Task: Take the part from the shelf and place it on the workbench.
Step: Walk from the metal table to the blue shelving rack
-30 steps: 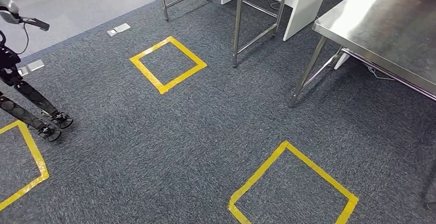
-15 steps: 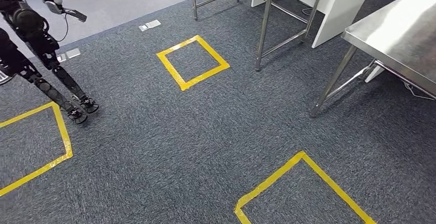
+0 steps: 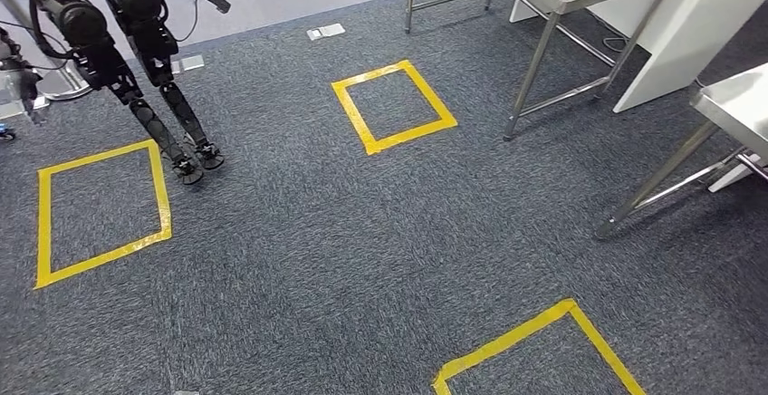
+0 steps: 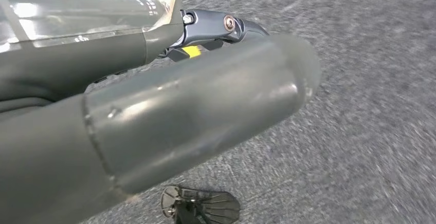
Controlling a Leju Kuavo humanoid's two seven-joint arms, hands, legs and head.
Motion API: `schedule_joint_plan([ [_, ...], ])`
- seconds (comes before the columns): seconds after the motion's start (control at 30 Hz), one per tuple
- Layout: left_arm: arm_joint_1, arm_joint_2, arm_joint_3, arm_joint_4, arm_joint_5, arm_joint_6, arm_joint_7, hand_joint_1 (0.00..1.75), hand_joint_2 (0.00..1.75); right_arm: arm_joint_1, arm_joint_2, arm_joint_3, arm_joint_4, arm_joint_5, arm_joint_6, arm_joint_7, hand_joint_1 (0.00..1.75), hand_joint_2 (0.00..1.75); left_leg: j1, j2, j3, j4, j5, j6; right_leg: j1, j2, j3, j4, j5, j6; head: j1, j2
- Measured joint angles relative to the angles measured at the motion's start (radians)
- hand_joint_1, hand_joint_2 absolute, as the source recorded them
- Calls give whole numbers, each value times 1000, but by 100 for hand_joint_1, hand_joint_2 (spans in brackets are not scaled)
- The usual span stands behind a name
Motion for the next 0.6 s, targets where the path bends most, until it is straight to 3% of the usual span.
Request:
schedule_joint_plan([
  [0.03, 1, 0, 0, 0, 0, 0, 2, 0, 0, 2, 0, 1, 0, 0, 0, 0, 0, 0, 0, -14, 0, 1, 0, 0, -2, 2, -8, 7, 7, 8, 0, 0],
  [0.07, 2, -1, 0, 0, 0, -1, 4, 0, 0, 3, -1, 1, 0, -1, 0, 1, 0, 0, 1, -27, 1, 1, 0, -1, -5, 5, 3, -25, 29, 18, 0, 0],
  [0.13, 3, -3, 0, 0, 0, -3, 5, 0, 0, 3, -4, 2, 0, -1, 0, 2, 0, 0, 0, -53, 1, 4, 0, -6, -14, 35, 55, -159, 93, 37, 1, 0],
  [0.17, 2, -4, 0, 0, -1, -4, 5, 0, 0, 3, -6, 3, 0, -1, 0, 3, 0, 0, -2, -65, 0, 7, -1, -11, -17, 53, 77, -217, 119, 38, 1, 0],
  [0.23, 1, -5, 0, 0, -3, -5, 7, 0, 0, 3, -8, 4, 0, -3, 1, 6, 0, 0, -4, -84, -3, 11, -6, -25, -16, 72, 94, -268, 137, 25, 0, 0],
  [0.3, 5, -5, 0, 0, -6, -6, 8, 0, 0, 1, -9, 6, 0, -4, 0, 9, 0, 0, 2, -95, -5, 13, -10, -39, -14, 55, 101, -269, 138, 4, -1, 0],
  [0.33, 7, -6, 0, 0, -7, -6, 9, 0, 0, 0, -9, 7, 0, -4, 0, 10, 0, 0, 4, -83, -9, 21, -17, -44, -15, 47, 105, -270, 139, -5, -1, 0],
  [0.4, 7, -7, 0, 0, -8, -6, 10, 0, 0, 0, -10, 7, 0, -4, -1, 11, 0, 0, 6, -32, -36, 79, -56, -50, -17, 25, 112, -273, 143, -19, -7, 0],
  [0.43, 5, -8, 0, 0, -9, -7, 11, 0, 0, 2, -10, 7, 0, -4, -2, 12, 0, 0, 5, -4, -62, 133, -89, -52, -12, 13, 114, -273, 142, -23, -10, 0],
  [0.5, 3, -8, 0, 0, -9, -7, 11, 0, 0, 7, -11, 7, 0, -4, -3, 13, 0, 0, 9, 19, -114, 239, -136, -58, -3, -14, 115, -273, 138, -30, -12, 0],
  [0.53, 4, -8, 0, 0, -9, -7, 11, 0, 0, 9, -11, 7, 0, -4, -3, 14, 0, 0, 10, 24, -127, 264, -138, -60, 0, -27, 116, -272, 135, -32, -12, 0],
  [0.57, 5, -8, 0, 0, -10, -8, 11, 0, 0, 8, -12, 7, 0, -4, -3, 14, 0, 0, 12, 28, -119, 248, -119, -61, 1, -38, 118, -272, 133, -33, -12, 0],
  [0.6, 6, -8, 1, 0, -10, -8, 11, 0, 0, 8, -12, 7, 0, -5, -3, 14, 0, 0, 12, 37, -93, 197, -85, -60, 1, -48, 122, -272, 129, -33, -12, 0],
])
